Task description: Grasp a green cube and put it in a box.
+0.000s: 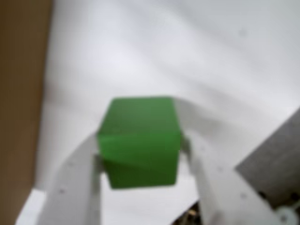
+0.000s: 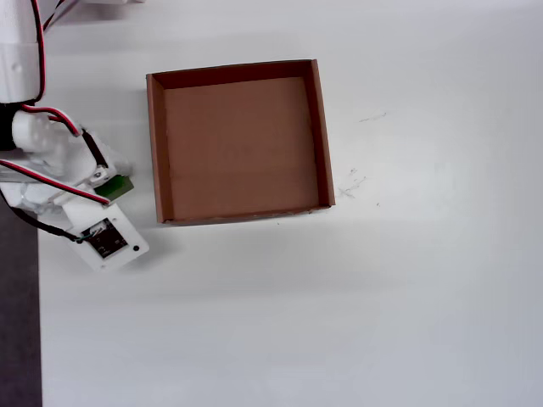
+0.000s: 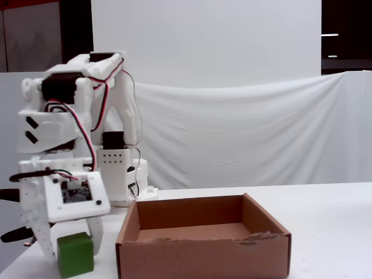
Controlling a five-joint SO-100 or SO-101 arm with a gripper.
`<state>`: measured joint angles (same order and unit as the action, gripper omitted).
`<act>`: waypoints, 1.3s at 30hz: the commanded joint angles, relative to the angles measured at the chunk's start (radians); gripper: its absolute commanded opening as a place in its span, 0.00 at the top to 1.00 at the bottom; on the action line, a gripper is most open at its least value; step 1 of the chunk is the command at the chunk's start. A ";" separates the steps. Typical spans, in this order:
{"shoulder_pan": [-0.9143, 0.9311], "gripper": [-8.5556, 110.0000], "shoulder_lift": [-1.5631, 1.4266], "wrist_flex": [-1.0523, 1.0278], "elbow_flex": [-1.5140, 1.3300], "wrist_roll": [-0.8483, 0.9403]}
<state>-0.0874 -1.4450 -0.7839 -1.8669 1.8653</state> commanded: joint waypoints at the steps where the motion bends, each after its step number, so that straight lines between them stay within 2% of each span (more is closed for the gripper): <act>1: -0.005 0.77 -0.009 0.017 0.057 0.029; 14: 0.000 0.83 -0.006 0.029 0.063 0.034; 25: -0.025 0.83 -0.227 -0.160 0.110 0.020; 39: -0.296 0.83 -0.534 -0.341 -0.012 0.020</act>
<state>-0.3436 -1.9098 -1.1014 -1.8868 1.8745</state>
